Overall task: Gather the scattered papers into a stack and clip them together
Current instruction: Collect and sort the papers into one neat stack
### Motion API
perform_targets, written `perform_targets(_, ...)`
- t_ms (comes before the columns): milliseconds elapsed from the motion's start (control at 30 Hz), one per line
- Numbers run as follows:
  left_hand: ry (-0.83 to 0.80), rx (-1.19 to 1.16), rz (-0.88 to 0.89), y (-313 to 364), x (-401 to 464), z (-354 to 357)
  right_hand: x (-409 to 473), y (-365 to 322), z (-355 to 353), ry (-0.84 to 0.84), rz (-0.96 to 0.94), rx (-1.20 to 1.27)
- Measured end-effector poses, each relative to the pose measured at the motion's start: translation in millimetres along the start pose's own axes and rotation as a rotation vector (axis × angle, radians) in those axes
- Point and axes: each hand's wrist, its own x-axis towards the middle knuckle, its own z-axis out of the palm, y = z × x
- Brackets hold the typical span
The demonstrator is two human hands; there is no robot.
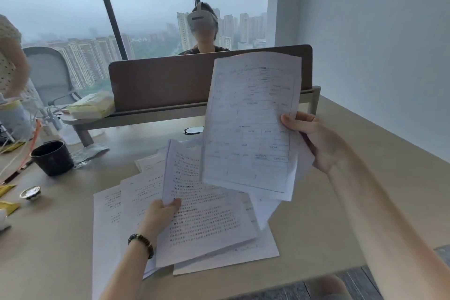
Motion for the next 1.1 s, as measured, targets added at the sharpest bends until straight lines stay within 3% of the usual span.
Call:
perform_targets(133,-0.01,-0.068,-0.004,7,-3,-5,17,30,-14,0.228,0.01,-0.061)
perform_targets(300,0.062,-0.119,0.003,11,-4,-24,28,84,-26,0.426,0.171,-0.173)
perform_targets(433,0.077,-0.124,-0.013,2,-3,-41,27,118,-26,0.399,0.291,-0.318)
perform_targets(600,0.089,-0.028,-0.049,-11,-2,-40,32,144,-19,0.275,0.215,-0.972)
perform_targets(700,0.094,-0.007,-0.049,-11,1,-37,39,152,-17,0.263,0.224,-1.174)
perform_targets(833,0.09,0.007,-0.056,-8,1,-32,42,144,-7,0.199,0.238,-1.12)
perform_targets(967,0.084,0.04,-0.064,-6,2,-31,46,142,-13,0.285,0.272,-0.859)
perform_targets(1100,0.069,0.061,-0.054,-5,3,-29,46,141,-21,0.336,0.284,-0.769)
